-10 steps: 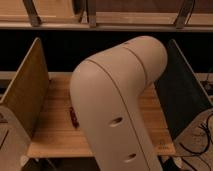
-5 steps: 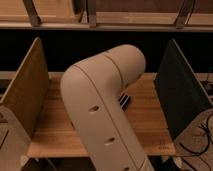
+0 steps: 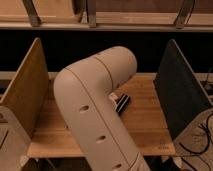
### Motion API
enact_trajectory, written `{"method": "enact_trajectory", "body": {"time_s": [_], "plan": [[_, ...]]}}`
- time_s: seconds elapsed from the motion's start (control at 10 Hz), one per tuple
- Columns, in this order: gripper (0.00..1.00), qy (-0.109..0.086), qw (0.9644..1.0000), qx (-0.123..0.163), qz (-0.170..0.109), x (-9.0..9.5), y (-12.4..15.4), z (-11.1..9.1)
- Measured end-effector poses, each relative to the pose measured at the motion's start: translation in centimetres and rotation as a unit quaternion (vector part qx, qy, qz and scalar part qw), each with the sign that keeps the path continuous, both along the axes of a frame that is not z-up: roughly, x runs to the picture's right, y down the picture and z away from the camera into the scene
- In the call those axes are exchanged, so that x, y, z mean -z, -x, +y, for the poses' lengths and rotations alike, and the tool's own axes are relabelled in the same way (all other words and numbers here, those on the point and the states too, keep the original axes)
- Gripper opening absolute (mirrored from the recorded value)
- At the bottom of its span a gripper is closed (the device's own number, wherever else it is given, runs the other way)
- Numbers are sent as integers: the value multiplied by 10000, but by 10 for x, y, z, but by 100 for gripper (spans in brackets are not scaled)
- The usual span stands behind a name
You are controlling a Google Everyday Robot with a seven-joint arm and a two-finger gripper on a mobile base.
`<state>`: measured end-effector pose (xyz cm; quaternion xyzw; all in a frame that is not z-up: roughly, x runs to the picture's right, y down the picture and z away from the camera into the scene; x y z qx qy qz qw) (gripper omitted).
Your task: Place the white sponge in the ceramic bowl
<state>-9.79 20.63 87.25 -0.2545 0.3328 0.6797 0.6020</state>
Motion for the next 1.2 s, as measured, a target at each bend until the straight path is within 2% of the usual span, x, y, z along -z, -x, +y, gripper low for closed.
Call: {"method": "enact_trajectory", "body": {"time_s": [0.2,0.4,0.5,0.9,1.2], "plan": [[28,-99,9999,75,-59,1,9,-5],[8,-78,9999,134,-23,5,7,-1],[2,-79,9999,126,-16,5,6,0],[0,-167,9996,210,-7,13,1,-3],[0,-623,9966,399,-359,37,35,-38]]}}
